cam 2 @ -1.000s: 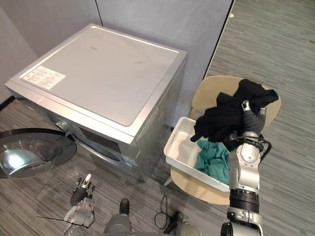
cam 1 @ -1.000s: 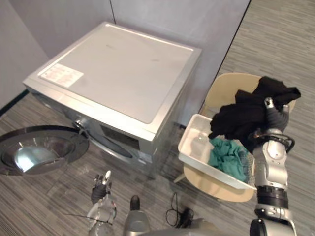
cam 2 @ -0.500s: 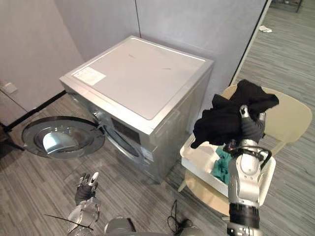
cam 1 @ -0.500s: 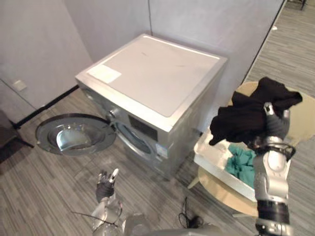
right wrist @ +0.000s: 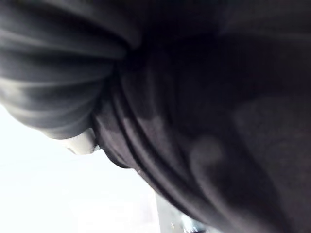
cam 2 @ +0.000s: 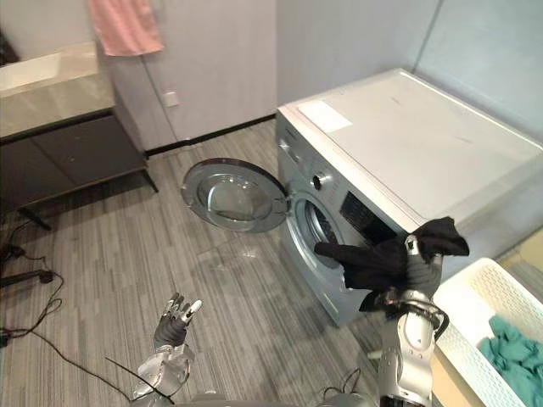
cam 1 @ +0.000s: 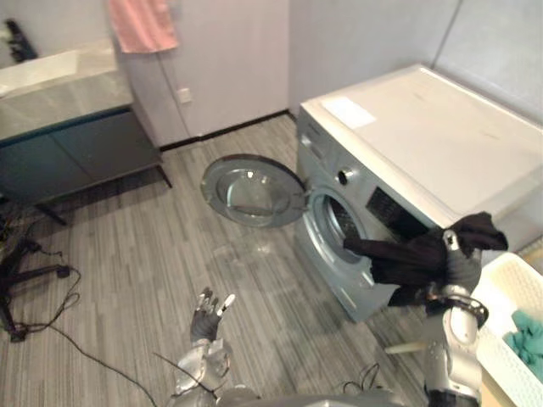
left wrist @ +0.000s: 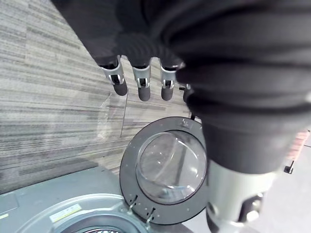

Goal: Pick up the laundry basket with both hands and put the clothes into the washing machine.

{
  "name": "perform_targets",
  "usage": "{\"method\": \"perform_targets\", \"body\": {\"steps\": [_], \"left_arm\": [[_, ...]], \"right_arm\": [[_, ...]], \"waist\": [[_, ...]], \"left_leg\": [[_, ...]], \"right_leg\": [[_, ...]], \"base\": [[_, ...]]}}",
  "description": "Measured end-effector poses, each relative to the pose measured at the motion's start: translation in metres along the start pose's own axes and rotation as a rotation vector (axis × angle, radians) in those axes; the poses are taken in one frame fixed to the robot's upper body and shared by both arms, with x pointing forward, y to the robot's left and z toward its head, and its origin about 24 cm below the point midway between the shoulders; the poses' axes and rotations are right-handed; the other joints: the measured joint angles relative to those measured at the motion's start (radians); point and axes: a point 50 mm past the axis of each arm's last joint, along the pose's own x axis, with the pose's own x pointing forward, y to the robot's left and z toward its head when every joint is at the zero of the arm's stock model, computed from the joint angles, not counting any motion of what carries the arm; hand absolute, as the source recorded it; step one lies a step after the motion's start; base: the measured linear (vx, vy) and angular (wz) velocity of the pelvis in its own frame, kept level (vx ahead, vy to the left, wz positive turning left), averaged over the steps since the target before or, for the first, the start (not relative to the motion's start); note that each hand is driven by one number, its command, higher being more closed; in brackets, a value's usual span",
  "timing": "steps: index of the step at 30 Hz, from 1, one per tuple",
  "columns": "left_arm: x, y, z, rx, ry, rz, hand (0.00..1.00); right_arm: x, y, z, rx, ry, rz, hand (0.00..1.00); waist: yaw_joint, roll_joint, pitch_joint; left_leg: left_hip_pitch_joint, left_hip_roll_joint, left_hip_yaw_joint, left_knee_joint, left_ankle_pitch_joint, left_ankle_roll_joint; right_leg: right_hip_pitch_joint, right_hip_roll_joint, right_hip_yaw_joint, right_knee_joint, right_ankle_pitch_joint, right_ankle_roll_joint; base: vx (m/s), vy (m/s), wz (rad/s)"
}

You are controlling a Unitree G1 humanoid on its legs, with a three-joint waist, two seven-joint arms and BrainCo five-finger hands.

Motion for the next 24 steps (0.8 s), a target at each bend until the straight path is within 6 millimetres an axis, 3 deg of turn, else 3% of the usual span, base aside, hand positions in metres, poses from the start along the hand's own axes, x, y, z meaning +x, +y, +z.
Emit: {"method": "perform_targets", "body": {"steps": [1, 2, 3, 4, 5, 6, 7, 9, 11, 12, 13, 15, 16, 18, 19, 21, 23, 24], "left_arm": [[0.003, -0.004, 0.002, 0.022, -0.001, -0.025, 0.00], [0.008, -0.012, 0.004, 0.049, 0.001, -0.063, 0.00], [0.006, -0.033, 0.002, 0.107, 0.001, -0.149, 0.00], [0.005, -0.043, 0.004, 0.157, -0.017, -0.190, 0.00], [0.005, -0.048, 0.007, 0.202, -0.039, -0.211, 0.00], [0.007, -0.058, 0.018, 0.298, -0.109, -0.244, 0.00], [0.010, -0.066, 0.035, 0.376, -0.196, -0.272, 0.00], [0.013, -0.086, 0.055, 0.503, -0.317, -0.329, 0.00], [0.009, -0.117, 0.066, 0.648, -0.447, -0.444, 0.00], [0.002, -0.141, 0.070, 0.731, -0.537, -0.549, 0.00], [-0.008, -0.167, 0.070, 0.800, -0.622, -0.675, 0.00], [-0.024, -0.192, 0.064, 0.866, -0.702, -0.825, 0.00], [-0.028, -0.197, 0.062, 0.877, -0.713, -0.862, 0.00], [-0.038, -0.206, 0.054, 0.888, -0.712, -0.938, 0.00], [-0.037, -0.205, 0.054, 0.894, -0.710, -0.945, 0.00], [-0.037, -0.204, 0.052, 0.913, -0.699, -0.968, 0.00], [-0.036, -0.202, 0.050, 0.917, -0.686, -0.975, 0.00], [-0.035, -0.200, 0.050, 0.920, -0.675, -0.971, 0.00]], "right_arm": [[-0.002, 0.000, -0.001, 0.002, 0.007, 0.000, 1.00], [-0.005, -0.004, -0.001, -0.006, 0.011, -0.005, 1.00], [-0.009, -0.011, 0.001, -0.018, 0.011, -0.020, 1.00], [-0.010, -0.010, 0.001, -0.008, 0.011, -0.017, 1.00], [-0.010, -0.007, 0.000, 0.000, 0.015, -0.004, 1.00], [-0.011, 0.002, -0.002, 0.025, 0.021, 0.036, 1.00], [-0.011, 0.014, -0.003, 0.051, 0.016, 0.084, 1.00], [-0.010, 0.024, -0.002, 0.069, 0.005, 0.126, 1.00], [-0.009, 0.028, -0.001, 0.079, 0.000, 0.139, 1.00], [-0.010, 0.029, -0.001, 0.087, -0.006, 0.144, 1.00], [-0.011, 0.031, -0.001, 0.101, -0.009, 0.152, 1.00], [-0.014, 0.041, 0.001, 0.144, -0.009, 0.196, 1.00], [-0.015, 0.046, 0.003, 0.160, -0.016, 0.219, 1.00], [-0.026, 0.061, 0.016, 0.221, -0.051, 0.310, 1.00], [-0.028, 0.064, 0.020, 0.234, -0.065, 0.328, 1.00], [-0.028, 0.073, 0.028, 0.283, -0.107, 0.363, 1.00], [-0.028, 0.074, 0.027, 0.294, -0.103, 0.365, 1.00], [-0.026, 0.075, 0.023, 0.291, -0.087, 0.377, 1.00]], "waist": [[-0.013, -0.019, 0.005], [-0.024, -0.018, 0.020], [-0.037, 0.010, 0.035], [-0.030, 0.012, 0.037], [-0.028, 0.010, 0.040], [-0.020, 0.016, 0.044], [-0.006, -0.003, 0.053], [-0.002, -0.015, 0.061], [-0.003, -0.013, 0.060], [-0.009, -0.012, 0.060], [-0.019, -0.010, 0.058], [-0.030, 0.005, 0.054], [-0.036, 0.007, 0.055], [-0.031, 0.023, 0.050], [-0.029, 0.017, 0.053], [-0.029, 0.014, 0.051], [-0.016, 0.014, 0.050], [0.003, 0.026, 0.042]], "left_leg": [[-0.009, -0.027, -0.039, 0.009, -0.005, 0.005], [-0.034, -0.059, -0.094, 0.041, -0.017, 0.011], [-0.031, -0.072, -0.155, 0.068, -0.027, 0.021], [-0.025, -0.085, -0.187, 0.069, -0.028, 0.028], [-0.018, -0.090, -0.202, 0.070, -0.029, 0.035], [-0.009, -0.087, -0.213, 0.072, -0.032, 0.042], [-0.011, -0.087, -0.210, 0.071, -0.038, 0.050], [-0.019, -0.090, -0.209, 0.072, -0.039, 0.048], [-0.019, -0.085, -0.203, 0.071, -0.045, 0.038], [-0.022, -0.078, -0.202, 0.071, -0.048, 0.028], [-0.020, -0.065, -0.194, 0.072, -0.054, 0.018], [0.009, -0.022, -0.148, 0.088, -0.061, -0.016], [0.002, 0.001, -0.129, 0.136, -0.061, -0.020], [-0.059, 0.099, -0.114, 0.428, -0.028, -0.098], [-0.089, 0.123, -0.117, 0.499, -0.021, -0.102], [-0.129, 0.151, -0.150, 0.545, -0.068, -0.025], [-0.147, 0.137, -0.229, 0.470, -0.084, -0.004], [-0.150, 0.109, -0.350, 0.359, -0.079, -0.013]], "right_leg": [[0.008, 0.042, 0.095, -0.035, -0.064, -0.021], [0.047, 0.103, 0.198, -0.090, -0.112, 0.007], [0.131, 0.139, 0.196, -0.142, -0.087, 0.027], [0.133, 0.114, 0.203, -0.097, -0.053, 0.077], [0.118, 0.094, 0.200, -0.048, -0.050, 0.092], [0.098, 0.106, 0.198, -0.003, -0.088, 0.148], [0.042, 0.139, 0.175, 0.030, -0.102, 0.162], [0.000, 0.167, 0.107, 0.034, -0.111, 0.160], [0.005, 0.176, 0.087, 0.010, -0.119, 0.155], [0.004, 0.186, 0.086, -0.001, -0.122, 0.157], [0.005, 0.200, 0.087, -0.007, -0.126, 0.162], [0.027, 0.251, 0.095, -0.060, -0.126, 0.162], [0.043, 0.267, 0.099, -0.078, -0.118, 0.176], [0.079, 0.324, 0.181, -0.100, -0.105, 0.170], [0.089, 0.337, 0.204, -0.114, -0.104, 0.169], [0.087, 0.353, 0.338, -0.150, -0.092, 0.175], [0.070, 0.355, 0.428, -0.179, -0.065, 0.193], [0.037, 0.366, 0.485, -0.199, -0.029, 0.204]], "base": [[0.04, 0.045, 1.77], [0.00, 0.112, 2.03], [0.04, 0.143, 1.91], [0.02, 0.165, 1.40], [0.02, 0.057, 0.67], [-0.04, 0.027, 0.40], [-0.04, -0.001, 0.24], [-0.02, -0.007, -0.01], [0.03, 0.014, -0.16], [0.05, 0.003, -0.22], [0.07, -0.013, -0.23], [0.13, -0.037, -0.53], [0.21, -0.057, -0.99], [0.20, -0.026, -1.30], [0.20, 0.037, -1.44], [0.21, 0.071, -1.49], [0.13, 0.145, -1.53], [0.10, 0.355, -2.19]]}}
